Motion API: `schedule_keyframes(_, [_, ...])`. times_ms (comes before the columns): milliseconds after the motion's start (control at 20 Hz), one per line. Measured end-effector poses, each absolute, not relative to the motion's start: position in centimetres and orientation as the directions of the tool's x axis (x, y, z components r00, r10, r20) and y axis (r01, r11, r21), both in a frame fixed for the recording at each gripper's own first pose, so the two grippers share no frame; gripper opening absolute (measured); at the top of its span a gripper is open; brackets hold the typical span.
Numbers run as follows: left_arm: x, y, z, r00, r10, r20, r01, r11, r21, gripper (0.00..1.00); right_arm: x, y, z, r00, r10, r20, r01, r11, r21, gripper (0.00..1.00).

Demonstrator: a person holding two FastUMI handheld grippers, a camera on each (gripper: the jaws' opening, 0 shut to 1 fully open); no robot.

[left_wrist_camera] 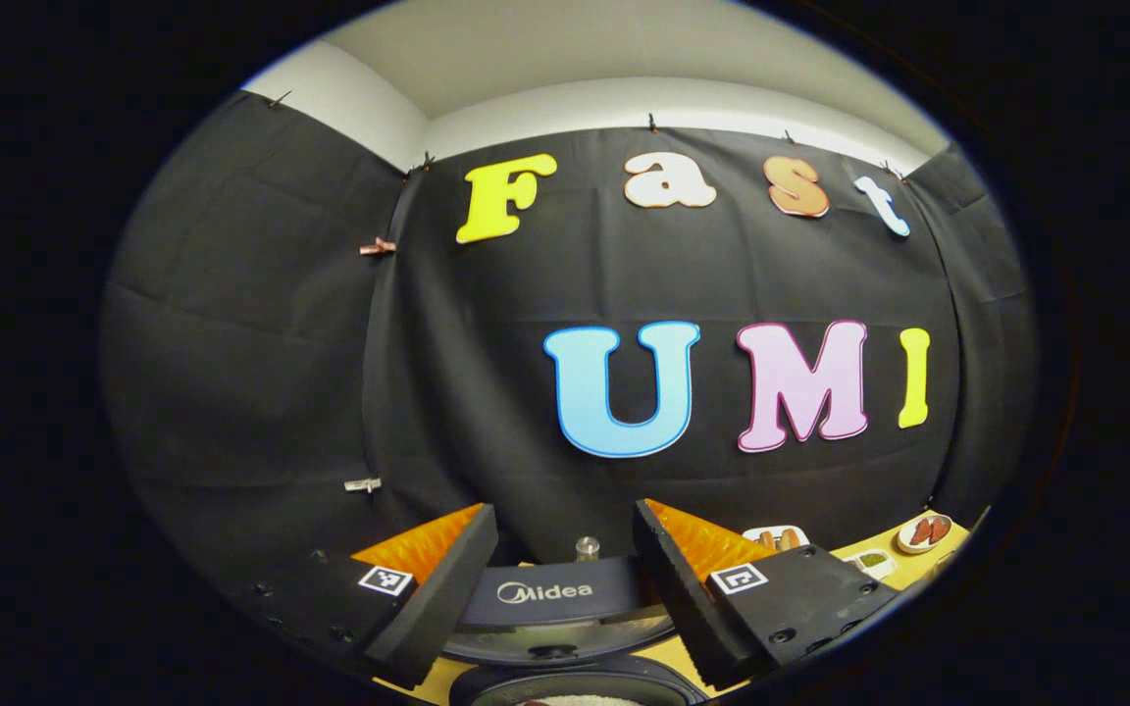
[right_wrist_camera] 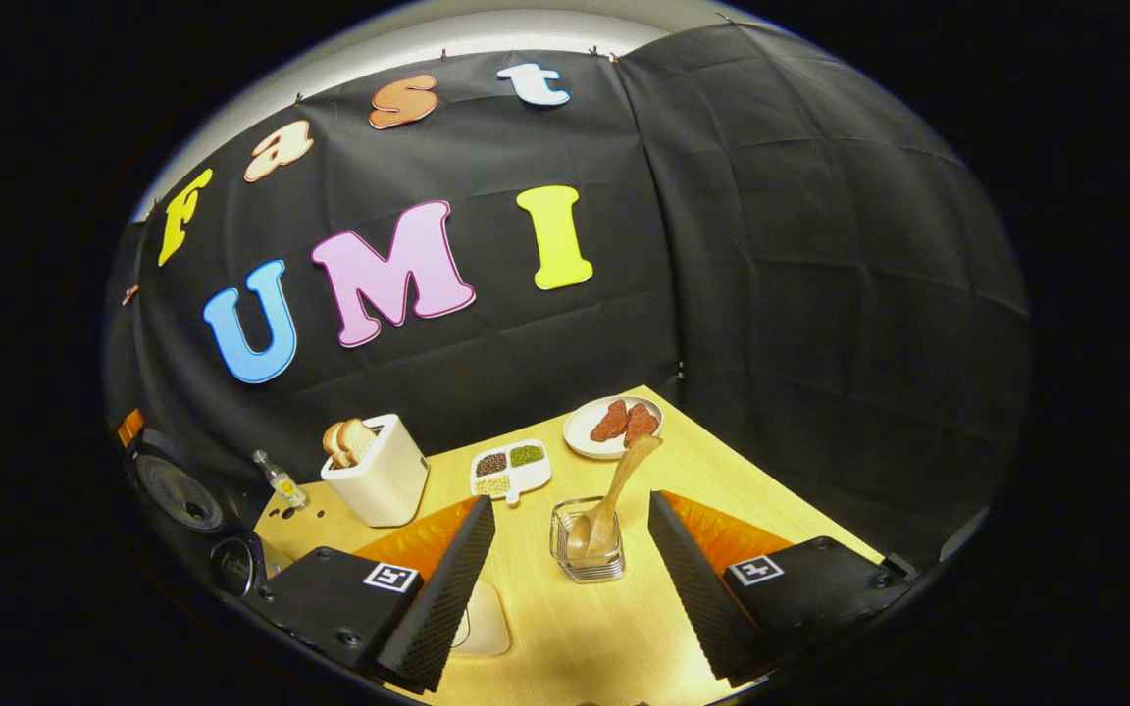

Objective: Close the left gripper, press the button to open the rice cooker; take a wooden spoon from the chopstick holder with the right hand, scoop a spoonful of rice and pour it into the rice cooker, then put the wooden spoon back into the chopstick holder.

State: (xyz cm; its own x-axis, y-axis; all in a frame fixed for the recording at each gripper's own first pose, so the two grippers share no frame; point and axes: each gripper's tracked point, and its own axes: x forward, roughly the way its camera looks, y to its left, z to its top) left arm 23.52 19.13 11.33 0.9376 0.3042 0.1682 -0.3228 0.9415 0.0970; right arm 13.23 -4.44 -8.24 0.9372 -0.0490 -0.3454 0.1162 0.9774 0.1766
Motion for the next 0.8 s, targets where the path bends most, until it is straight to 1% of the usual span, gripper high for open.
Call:
schedule_keyframes(200, [23.2,18.5,10.2,0.936,0.338,0.096,-0.35,0.922,0.163,0.97,13.2,-3.2,-7.4,0.948,-0.038,-0.316,0.081,0.989,0.124,0.98])
schedule_keyframes(400, [21.1,17.3,9.0,0.935,0.355,0.006,-0.352,0.926,0.137,0.98,13.5,-0.9,-7.6,0.948,0.021,-0.318,0.016,0.993,0.114,0.98])
schedule_keyframes(550, [19.2,16.3,7.1,0.932,0.347,-0.1,-0.336,0.935,0.116,0.99,14.0,-0.1,-8.0,0.945,0.051,-0.324,-0.015,0.994,0.113,0.98])
schedule_keyframes(700, [16.9,15.2,4.6,0.914,0.341,-0.222,-0.336,0.94,0.058,0.99,14.3,0.8,-8.7,0.937,0.087,-0.339,-0.049,0.991,0.121,0.98])
schedule_keyframes(800, [15.4,14.4,3.0,0.904,0.328,-0.272,-0.337,0.941,0.016,0.99,14.6,1.0,-8.9,0.933,0.105,-0.344,-0.066,0.99,0.123,0.99])
